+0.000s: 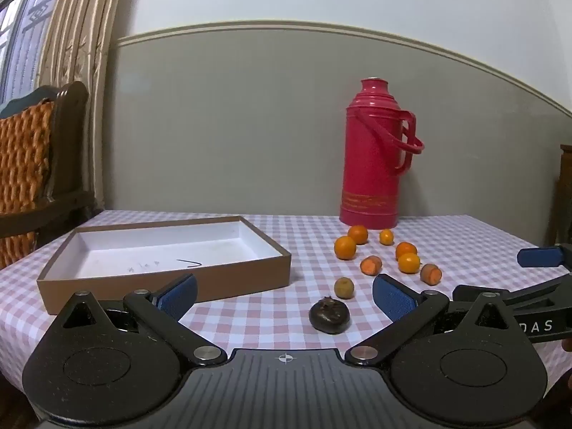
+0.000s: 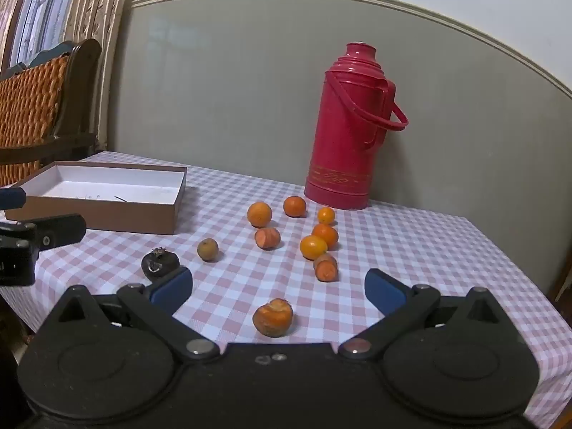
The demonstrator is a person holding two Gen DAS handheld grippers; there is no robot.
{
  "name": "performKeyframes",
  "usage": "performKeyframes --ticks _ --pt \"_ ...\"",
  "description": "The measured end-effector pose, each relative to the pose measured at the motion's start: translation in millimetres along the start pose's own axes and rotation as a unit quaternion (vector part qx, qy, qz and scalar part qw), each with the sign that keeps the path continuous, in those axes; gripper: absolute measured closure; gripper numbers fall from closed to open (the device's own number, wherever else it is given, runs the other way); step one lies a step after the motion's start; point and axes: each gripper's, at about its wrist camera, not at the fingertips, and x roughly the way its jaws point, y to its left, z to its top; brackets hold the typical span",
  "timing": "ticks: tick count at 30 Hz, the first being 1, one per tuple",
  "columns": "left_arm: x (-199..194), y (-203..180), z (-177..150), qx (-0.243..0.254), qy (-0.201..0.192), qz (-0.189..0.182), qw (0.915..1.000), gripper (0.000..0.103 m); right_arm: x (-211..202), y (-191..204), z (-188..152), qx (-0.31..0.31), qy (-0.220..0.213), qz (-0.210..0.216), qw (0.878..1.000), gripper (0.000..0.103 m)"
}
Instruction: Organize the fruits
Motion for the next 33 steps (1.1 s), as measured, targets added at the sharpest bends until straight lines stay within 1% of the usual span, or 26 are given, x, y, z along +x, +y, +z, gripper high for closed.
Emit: performKeyframes --ticks 1,3,4,5,10,13,15,33 --pt "-0.6 -0.9 -0.1 0.001 0.0 -0.002 1.0 0.0 0.0 0.0 -0.1 0.0 0.0 0.0 1.0 0.006" --pt "-1.1 12.0 -3.0 -0.02 0.0 -0.001 0.9998 0.0 -0.6 -0.4 -0.3 0.002 0.001 0.0 1.0 0.006" --pt "1.1 13.8 -2.2 -0.022 0.004 0.0 0.9998 0.0 -1.1 -0.9 -0.4 0.003 0.0 -0.001 1.0 0.006" --pt "3.8 12.1 -0.4 -0.02 0.01 0.004 0.9997 0.0 0.7 0.7 0.0 -0.002 0.004 -0.001 1.0 0.006" --pt "1.9 4.9 -0.3 -0.011 0.008 0.01 0.9999 0.0 -1.8 -1.4 0.4 0.002 0.004 -0.002 1.0 0.006" --pt "1.6 5.6 -0.7 -0.011 0.007 0.008 0.9999 0.0 -5.3 -4.9 1.2 0.005 0.004 -0.003 1.0 0.006" --pt "1.4 6.2 -0.6 -0.01 0.008 0.008 0.9999 0.0 2.3 -1.2 -0.2 0.001 0.003 -0.001 1.0 0.006" --pt "2.3 5.8 -1.1 -0.01 0.01 0.007 0.9999 0.0 -2.3 0.1 0.5 0.0 0.004 0.0 1.0 0.006"
